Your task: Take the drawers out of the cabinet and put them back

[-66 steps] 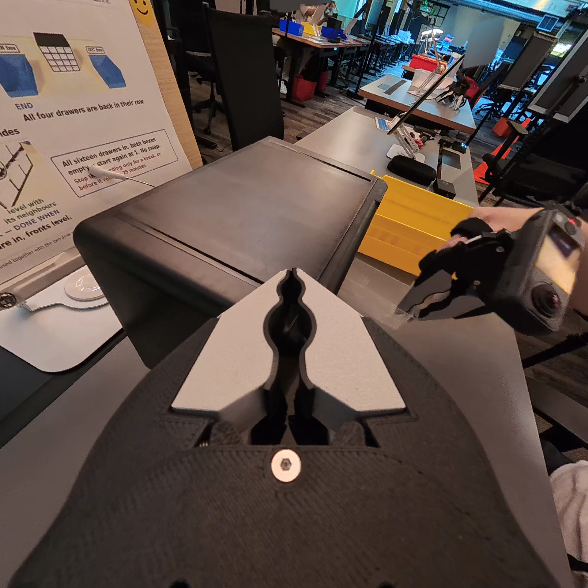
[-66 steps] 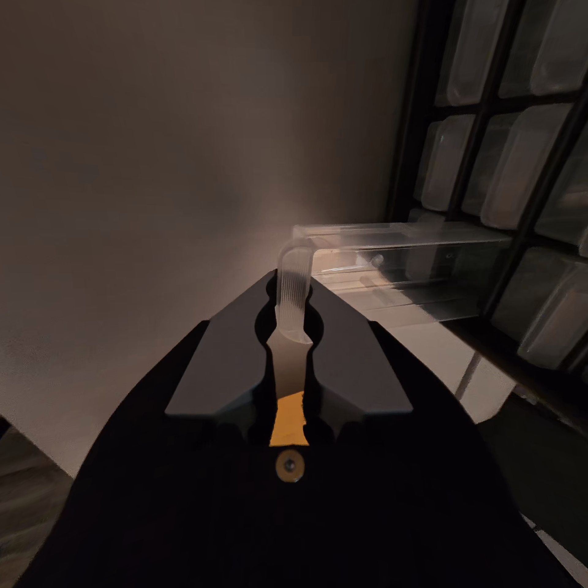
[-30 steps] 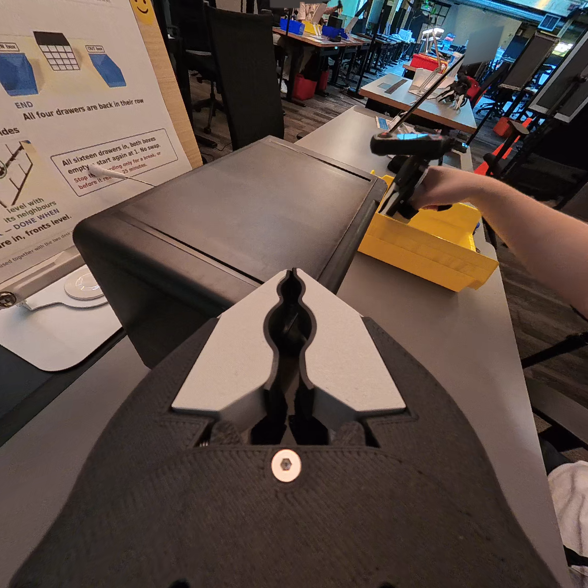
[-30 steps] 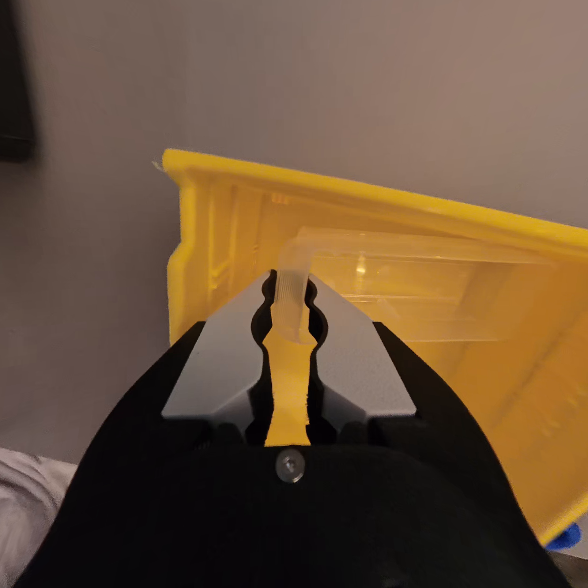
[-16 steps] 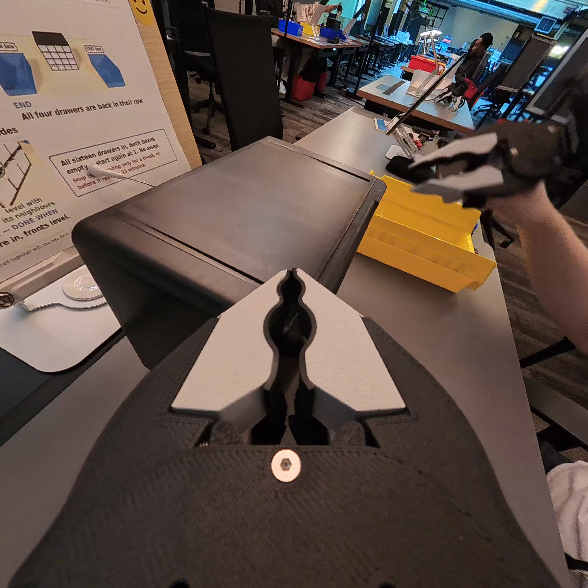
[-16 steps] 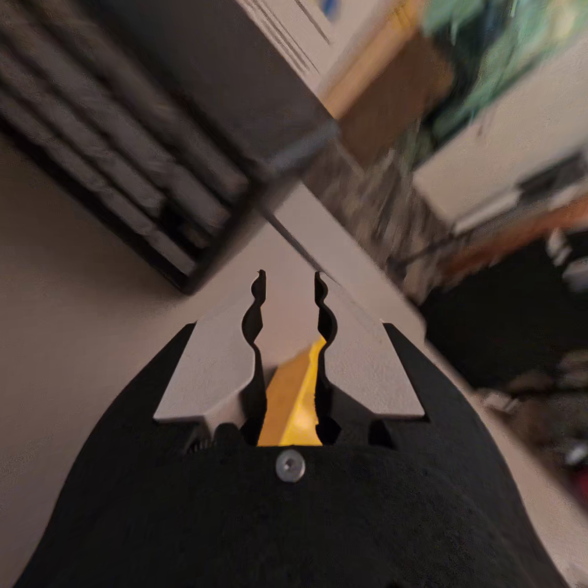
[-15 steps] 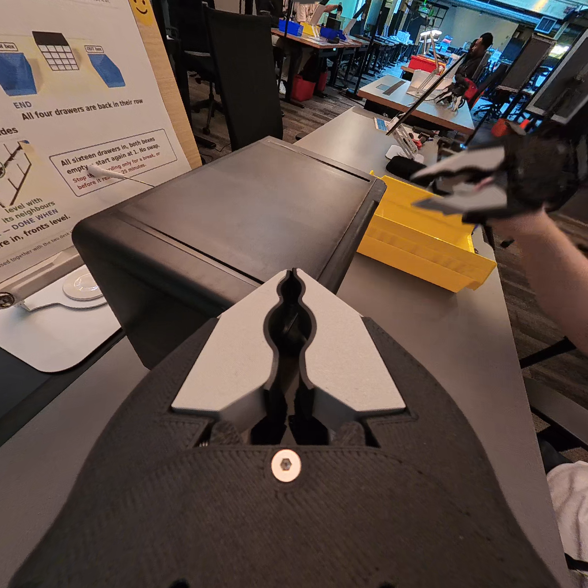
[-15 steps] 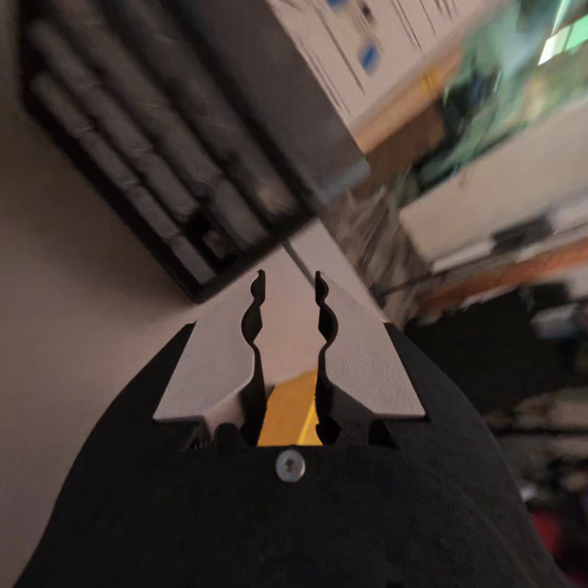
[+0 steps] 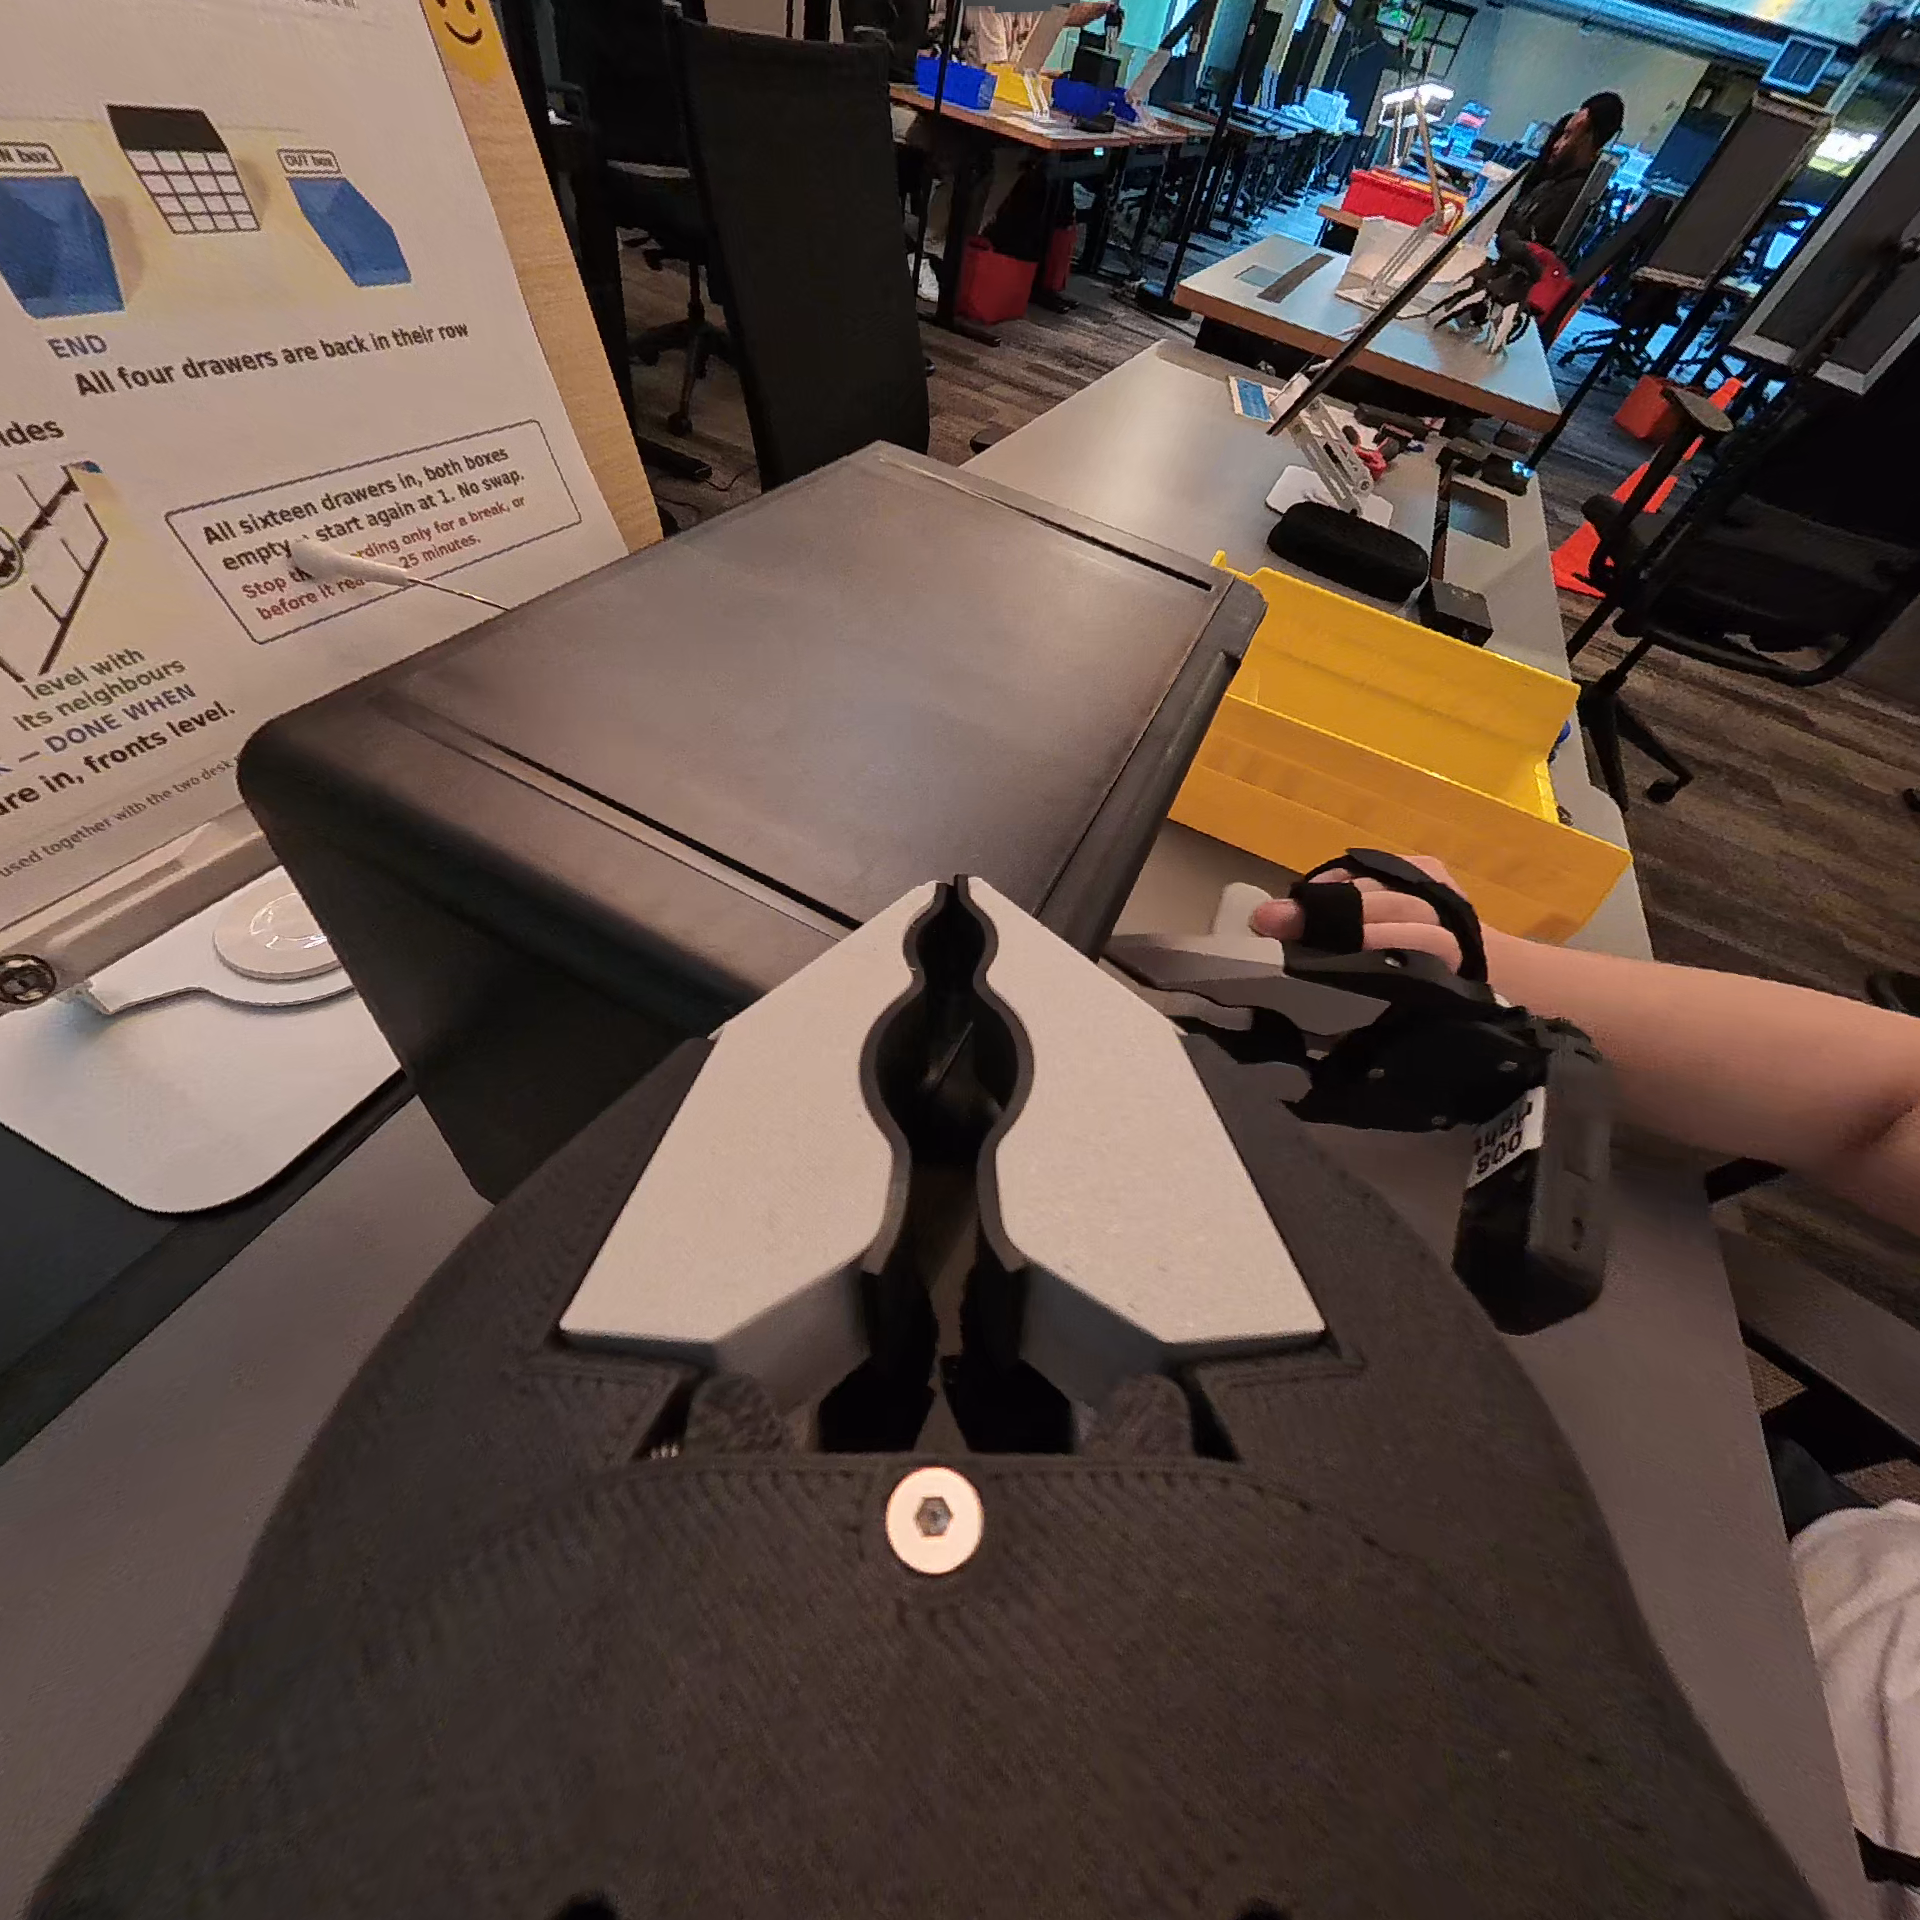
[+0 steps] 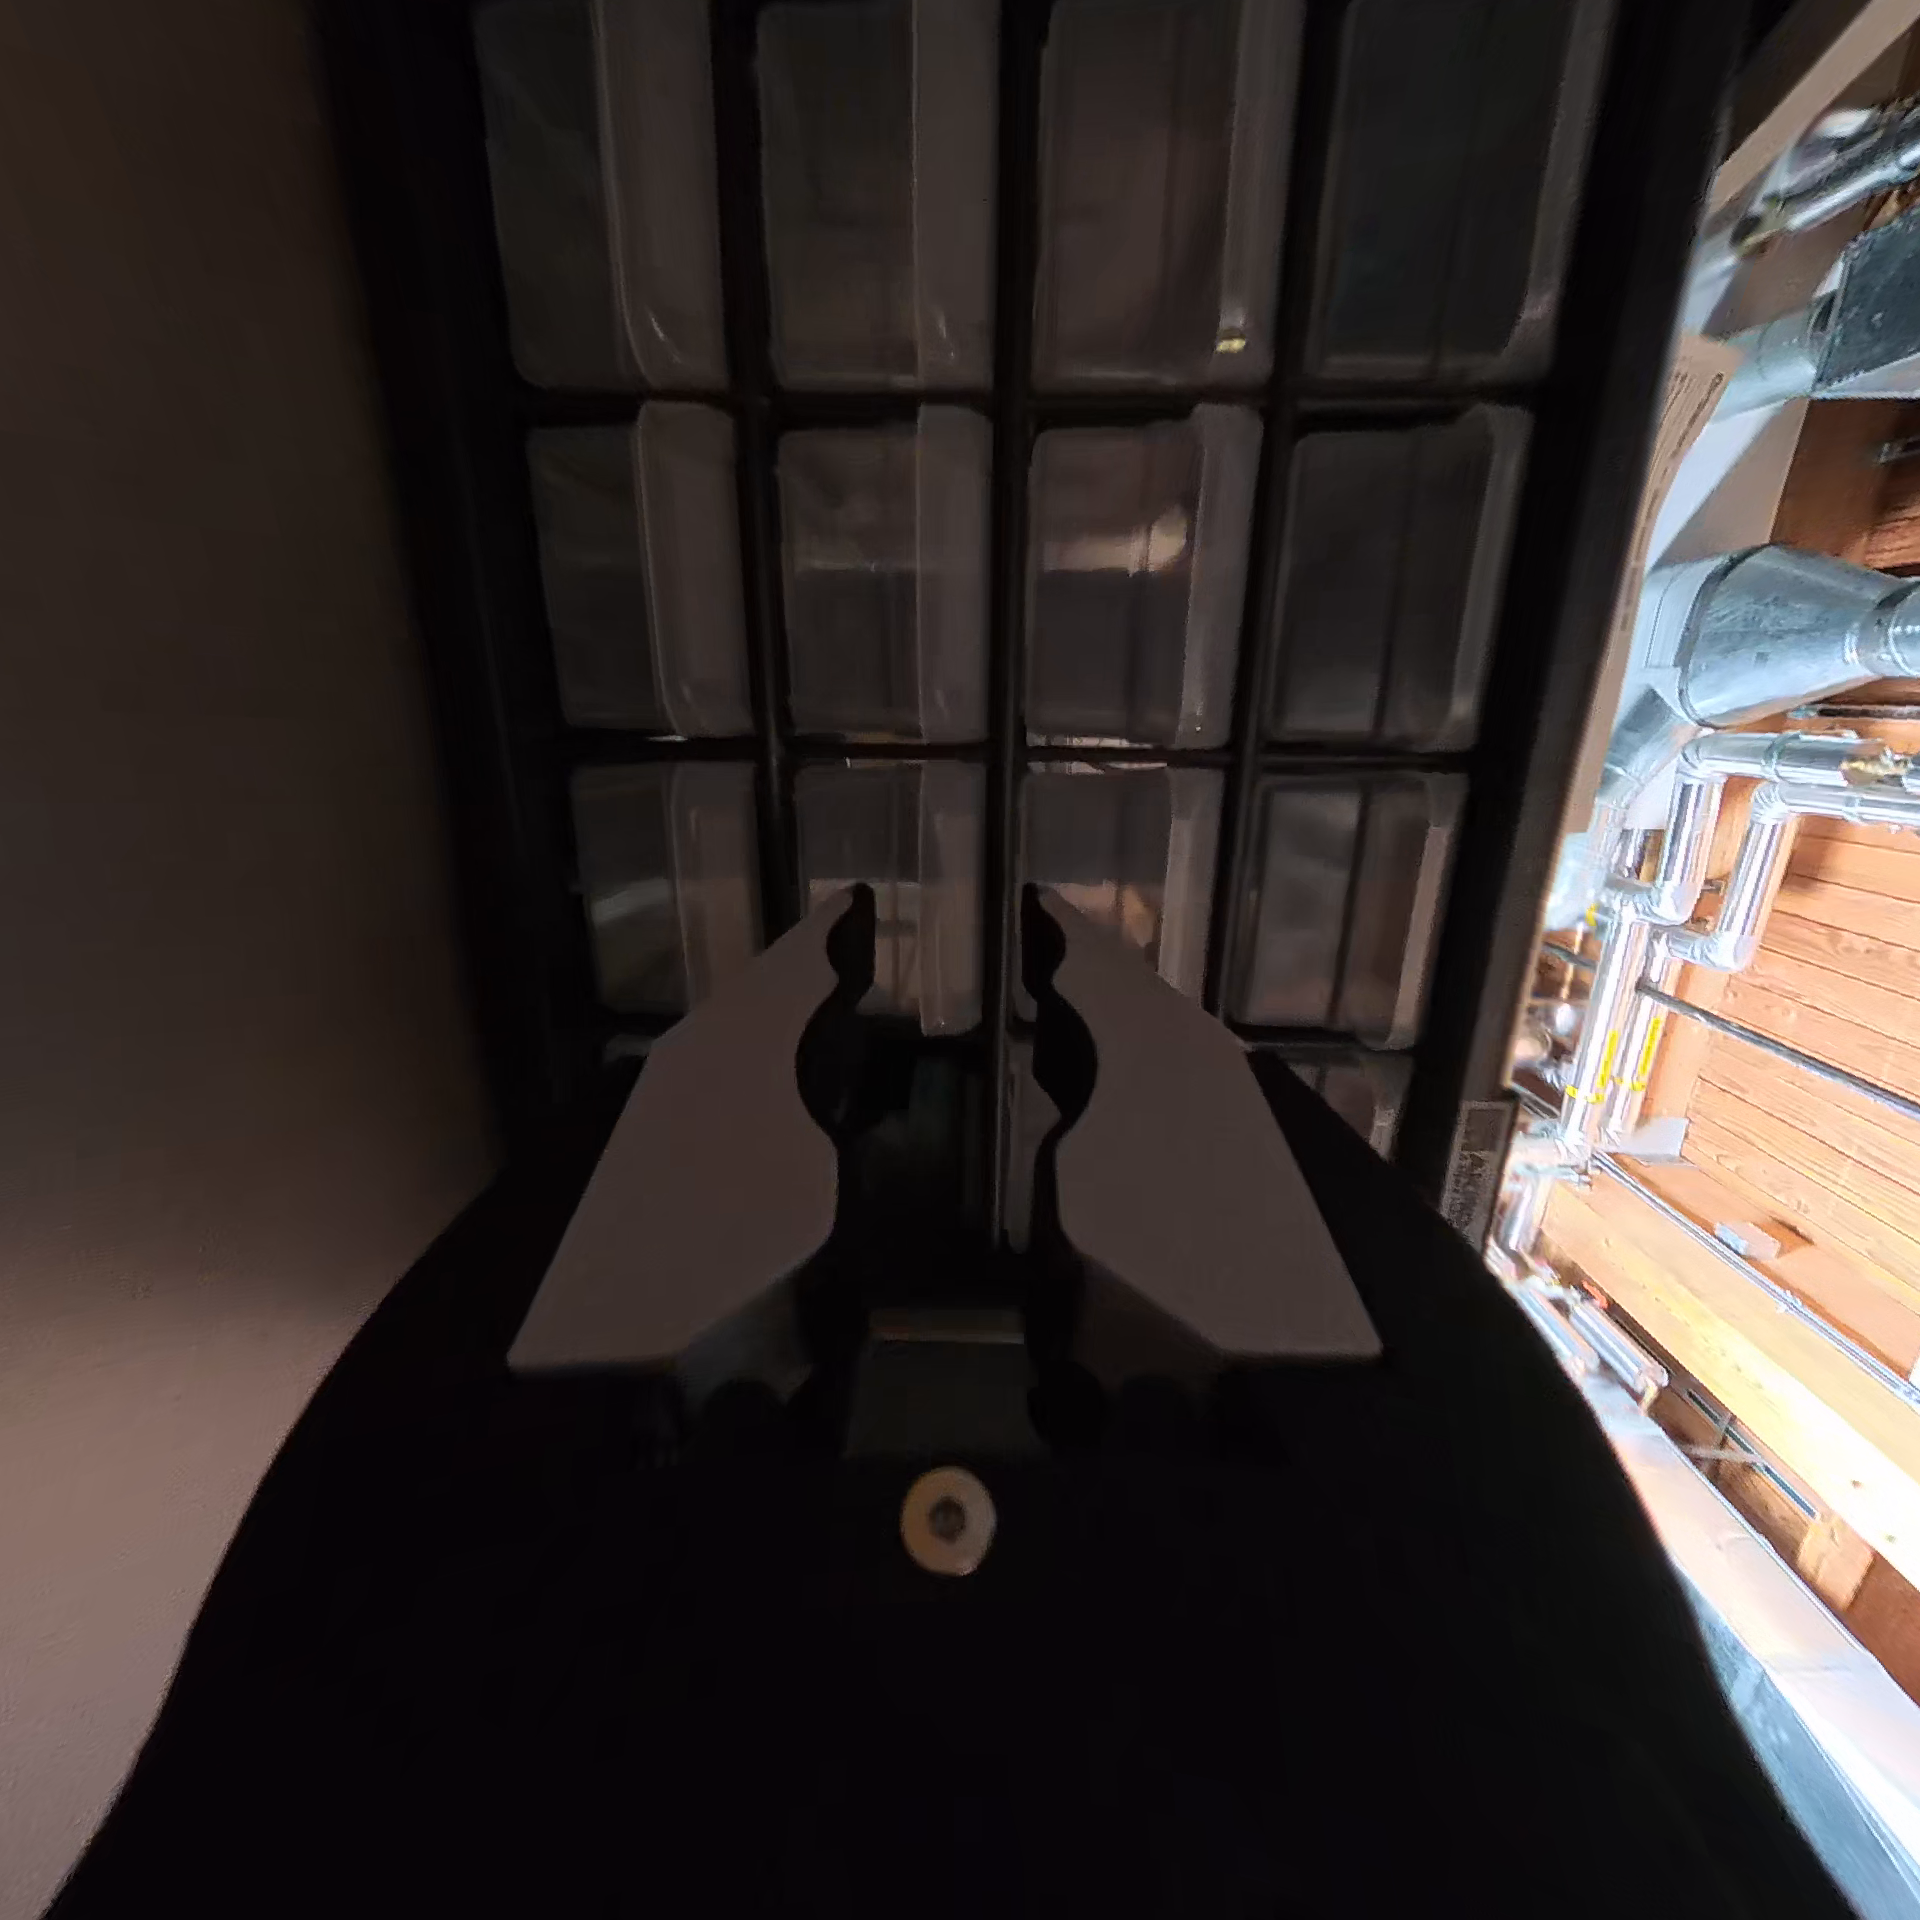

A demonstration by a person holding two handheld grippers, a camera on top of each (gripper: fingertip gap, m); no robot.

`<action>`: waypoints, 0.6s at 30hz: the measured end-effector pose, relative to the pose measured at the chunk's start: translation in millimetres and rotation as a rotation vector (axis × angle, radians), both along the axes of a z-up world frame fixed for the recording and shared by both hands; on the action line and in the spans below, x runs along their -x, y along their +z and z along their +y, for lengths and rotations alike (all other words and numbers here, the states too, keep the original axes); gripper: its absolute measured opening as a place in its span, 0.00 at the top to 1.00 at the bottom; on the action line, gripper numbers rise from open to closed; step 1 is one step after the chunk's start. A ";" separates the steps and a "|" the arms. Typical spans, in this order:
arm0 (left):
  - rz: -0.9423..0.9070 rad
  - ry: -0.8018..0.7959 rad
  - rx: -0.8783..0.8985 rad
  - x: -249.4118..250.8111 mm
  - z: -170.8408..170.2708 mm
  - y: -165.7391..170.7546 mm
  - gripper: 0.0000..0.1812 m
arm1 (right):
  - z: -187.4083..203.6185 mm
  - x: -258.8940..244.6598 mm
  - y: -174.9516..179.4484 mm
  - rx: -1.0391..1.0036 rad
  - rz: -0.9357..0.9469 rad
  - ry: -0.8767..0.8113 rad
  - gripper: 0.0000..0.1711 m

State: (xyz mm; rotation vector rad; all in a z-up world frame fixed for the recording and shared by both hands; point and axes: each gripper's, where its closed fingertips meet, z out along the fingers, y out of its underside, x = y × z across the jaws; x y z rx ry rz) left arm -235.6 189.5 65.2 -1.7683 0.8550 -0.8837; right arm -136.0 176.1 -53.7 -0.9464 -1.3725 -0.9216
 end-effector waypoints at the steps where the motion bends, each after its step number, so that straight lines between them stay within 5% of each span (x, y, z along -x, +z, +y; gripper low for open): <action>1: 0.001 0.000 -0.001 0.0 0.0 -0.1 1.00 | 3.7 -1.3 0.1 -0.003 -0.003 -0.019 0.85; 6: 0.001 0.000 -0.003 0.0 0.0 0.0 1.00 | 1.4 -0.1 -2.5 0.036 -0.048 -0.012 0.96; 14: -0.003 -0.001 -0.002 0.2 -0.1 0.1 1.00 | -60.2 0.4 -0.7 0.192 -0.094 0.073 0.96; 18: -0.003 -0.001 -0.003 0.2 -0.1 0.1 1.00 | -76.1 -0.4 -11.9 0.478 -0.065 0.114 0.87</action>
